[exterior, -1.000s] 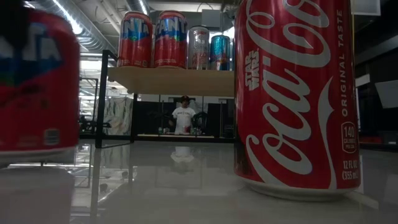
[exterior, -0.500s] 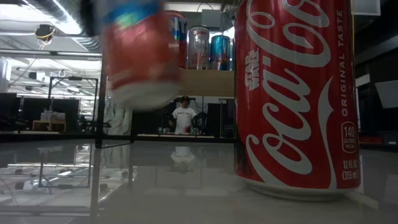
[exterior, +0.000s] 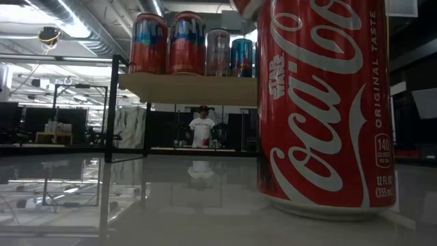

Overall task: Place canned beverage on shelf
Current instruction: Put the orange soda can on the shelf aligned with the white soda can

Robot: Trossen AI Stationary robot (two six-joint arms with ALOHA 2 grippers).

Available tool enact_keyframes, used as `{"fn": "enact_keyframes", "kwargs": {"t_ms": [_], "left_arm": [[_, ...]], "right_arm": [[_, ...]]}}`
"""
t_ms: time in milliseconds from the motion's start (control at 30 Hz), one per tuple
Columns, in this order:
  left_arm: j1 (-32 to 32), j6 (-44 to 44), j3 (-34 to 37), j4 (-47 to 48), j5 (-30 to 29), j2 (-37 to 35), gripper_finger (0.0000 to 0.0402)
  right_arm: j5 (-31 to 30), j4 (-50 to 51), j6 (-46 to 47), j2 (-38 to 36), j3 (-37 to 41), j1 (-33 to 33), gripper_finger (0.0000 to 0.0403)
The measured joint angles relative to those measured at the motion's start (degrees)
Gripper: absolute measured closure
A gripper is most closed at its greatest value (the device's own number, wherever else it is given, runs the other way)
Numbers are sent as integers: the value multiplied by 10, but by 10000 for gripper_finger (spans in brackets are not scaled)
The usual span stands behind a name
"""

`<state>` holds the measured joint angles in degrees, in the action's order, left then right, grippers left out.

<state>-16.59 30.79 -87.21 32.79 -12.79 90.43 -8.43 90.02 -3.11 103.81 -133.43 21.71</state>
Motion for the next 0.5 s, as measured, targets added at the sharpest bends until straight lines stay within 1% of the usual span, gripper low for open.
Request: {"fn": "enact_keyframes", "kwargs": {"t_ms": [100,233,333,500], "left_arm": [[24,-25,-28,18,-4,0,106],[57,-30,-58,60,-6,0,106],[79,-30,-67,79,-4,0,106],[108,-34,-68,79,6,0,106]], "right_arm": [[0,0,0,0,0,0,45],[0,0,0,0,0,0,45],[0,0,0,0,0,0,45],[1,0,0,0,0,0,45]]}}
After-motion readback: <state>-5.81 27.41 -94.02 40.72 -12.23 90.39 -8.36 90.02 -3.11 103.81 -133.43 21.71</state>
